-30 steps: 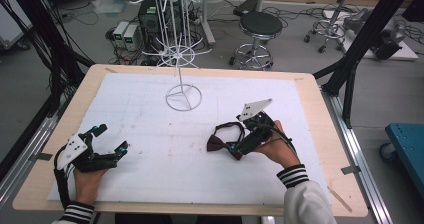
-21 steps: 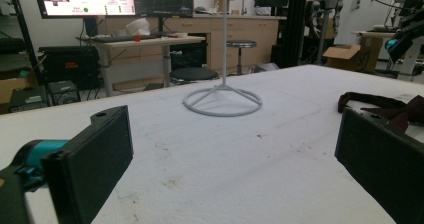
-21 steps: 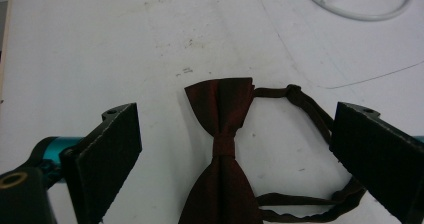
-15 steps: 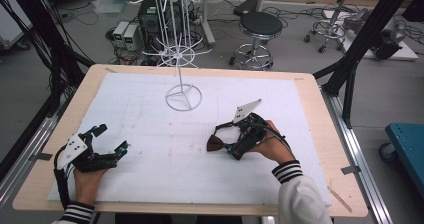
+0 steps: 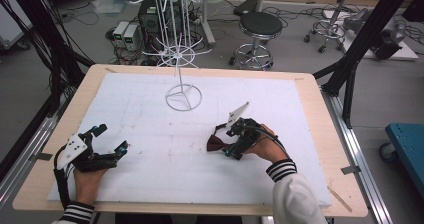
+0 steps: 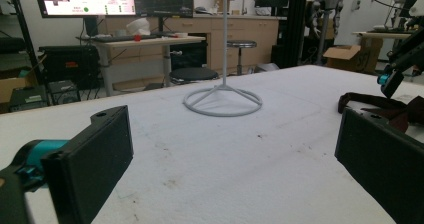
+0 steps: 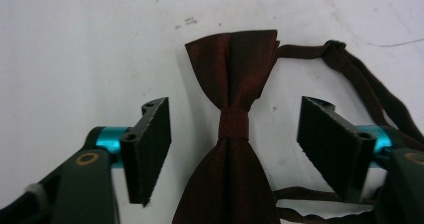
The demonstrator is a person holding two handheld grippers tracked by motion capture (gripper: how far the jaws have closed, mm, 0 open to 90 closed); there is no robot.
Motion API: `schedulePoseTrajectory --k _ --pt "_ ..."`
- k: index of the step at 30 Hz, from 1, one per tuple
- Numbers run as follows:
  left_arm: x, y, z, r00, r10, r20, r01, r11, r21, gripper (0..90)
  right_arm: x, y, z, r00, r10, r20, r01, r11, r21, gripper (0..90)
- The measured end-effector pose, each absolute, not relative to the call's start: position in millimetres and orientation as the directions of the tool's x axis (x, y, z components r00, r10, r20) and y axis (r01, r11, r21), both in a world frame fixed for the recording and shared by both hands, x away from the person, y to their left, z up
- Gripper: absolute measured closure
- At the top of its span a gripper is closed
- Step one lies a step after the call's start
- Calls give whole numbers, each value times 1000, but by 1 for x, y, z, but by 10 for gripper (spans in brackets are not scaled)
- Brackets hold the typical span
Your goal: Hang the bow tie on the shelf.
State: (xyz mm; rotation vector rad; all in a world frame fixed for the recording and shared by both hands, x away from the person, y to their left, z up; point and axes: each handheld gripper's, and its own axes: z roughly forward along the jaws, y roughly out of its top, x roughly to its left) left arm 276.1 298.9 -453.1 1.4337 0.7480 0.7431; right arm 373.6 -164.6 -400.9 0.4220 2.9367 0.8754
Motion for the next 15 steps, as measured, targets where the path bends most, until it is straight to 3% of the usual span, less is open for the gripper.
schedulePoseTrajectory --k 9,15 --pt "276 299 -453 576 818 -4 -1 6 1000 24 376 -159 -407 -961 275 37 255 827 501 386" --pt "276 299 -453 576 817 -5 0 6 1000 24 378 -157 -410 -959 283 35 264 836 481 490"
